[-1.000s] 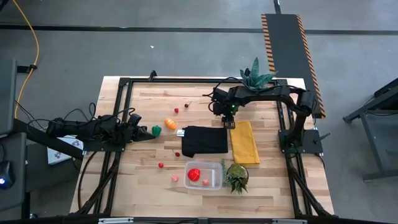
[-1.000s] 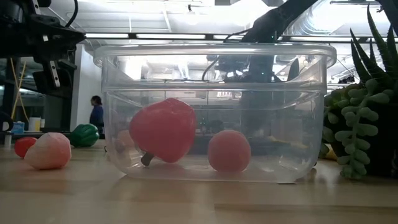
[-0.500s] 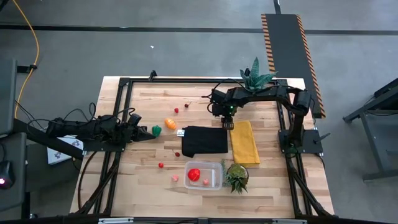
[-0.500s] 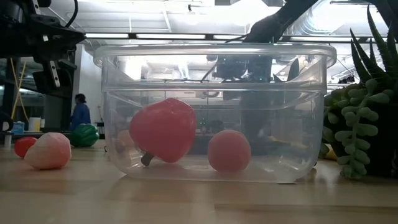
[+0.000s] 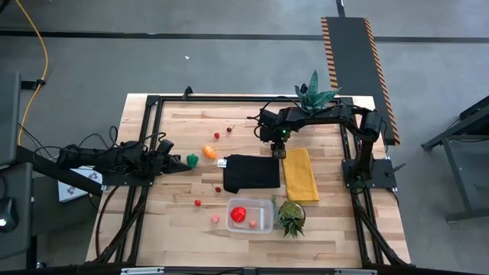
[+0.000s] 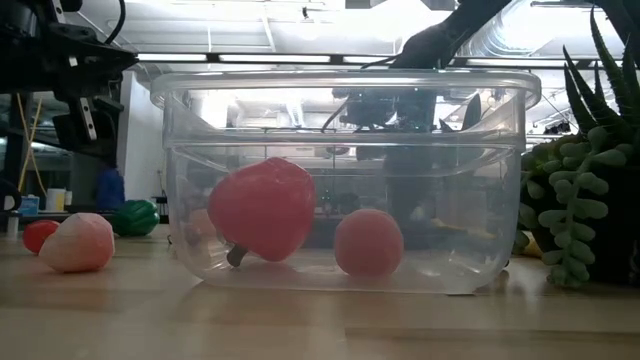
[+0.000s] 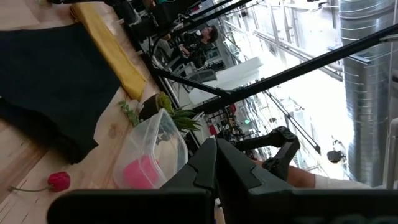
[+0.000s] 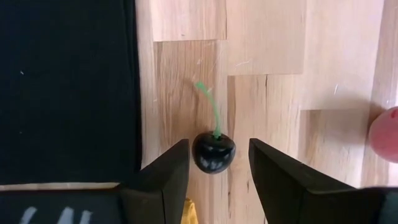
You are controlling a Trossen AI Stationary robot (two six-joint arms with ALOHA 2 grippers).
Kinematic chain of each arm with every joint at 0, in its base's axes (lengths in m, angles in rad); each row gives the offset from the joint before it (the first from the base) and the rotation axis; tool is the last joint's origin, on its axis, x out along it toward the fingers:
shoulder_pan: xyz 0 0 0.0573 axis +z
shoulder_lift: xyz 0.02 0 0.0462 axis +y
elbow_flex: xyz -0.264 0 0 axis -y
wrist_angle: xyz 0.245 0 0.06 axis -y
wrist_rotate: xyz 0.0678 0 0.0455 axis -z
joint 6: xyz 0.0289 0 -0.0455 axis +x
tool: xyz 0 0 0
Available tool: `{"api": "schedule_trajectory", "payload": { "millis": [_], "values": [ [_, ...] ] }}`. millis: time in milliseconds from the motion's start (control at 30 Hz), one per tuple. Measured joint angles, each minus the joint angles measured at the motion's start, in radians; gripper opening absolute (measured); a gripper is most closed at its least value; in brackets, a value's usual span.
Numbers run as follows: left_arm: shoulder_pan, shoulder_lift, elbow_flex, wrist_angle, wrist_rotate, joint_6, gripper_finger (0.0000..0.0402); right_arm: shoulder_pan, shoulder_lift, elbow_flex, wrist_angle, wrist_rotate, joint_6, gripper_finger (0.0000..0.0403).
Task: Pick and placing Produce into tupperware
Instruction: Put the black cherry into the transparent bin
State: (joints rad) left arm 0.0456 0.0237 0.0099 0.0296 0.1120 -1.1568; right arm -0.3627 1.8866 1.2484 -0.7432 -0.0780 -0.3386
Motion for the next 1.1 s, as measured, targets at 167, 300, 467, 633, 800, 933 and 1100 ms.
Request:
{"api": "schedule_trajectory", "payload": {
  "millis": [167,300,467,633,800,933,1100],
  "values": [
    [0.000,0.000,0.000,0.000,0.000,0.000,0.0001,-0.015,0.000,0.000,0.000,0.000,0.007,0.0155],
    [0.000,0.000,0.000,0.000,0.000,0.000,0.0001,-0.026,0.000,0.000,-0.001,0.000,0.008,0.0155],
    [0.000,0.000,0.000,0.000,0.000,0.000,0.0001,-0.030,0.000,0.000,-0.026,0.000,-0.001,0.0155],
    [0.000,0.000,0.000,0.000,0.000,0.000,0.0001,-0.030,0.010,0.000,-0.031,-0.001,-0.006,0.0155],
    [0.000,0.000,0.000,0.000,0.000,-0.002,0.0001,-0.028,0.031,0.000,-0.028,-0.006,-0.006,0.0155],
    [0.000,0.000,0.000,0.000,0.000,-0.002,0.0001,-0.023,0.031,0.000,-0.021,-0.006,-0.003,0.0155],
    [0.000,0.000,0.000,0.000,0.000,-0.002,0.0001,-0.023,0.031,0.000,-0.019,-0.008,-0.003,0.0155]
  ]
}}
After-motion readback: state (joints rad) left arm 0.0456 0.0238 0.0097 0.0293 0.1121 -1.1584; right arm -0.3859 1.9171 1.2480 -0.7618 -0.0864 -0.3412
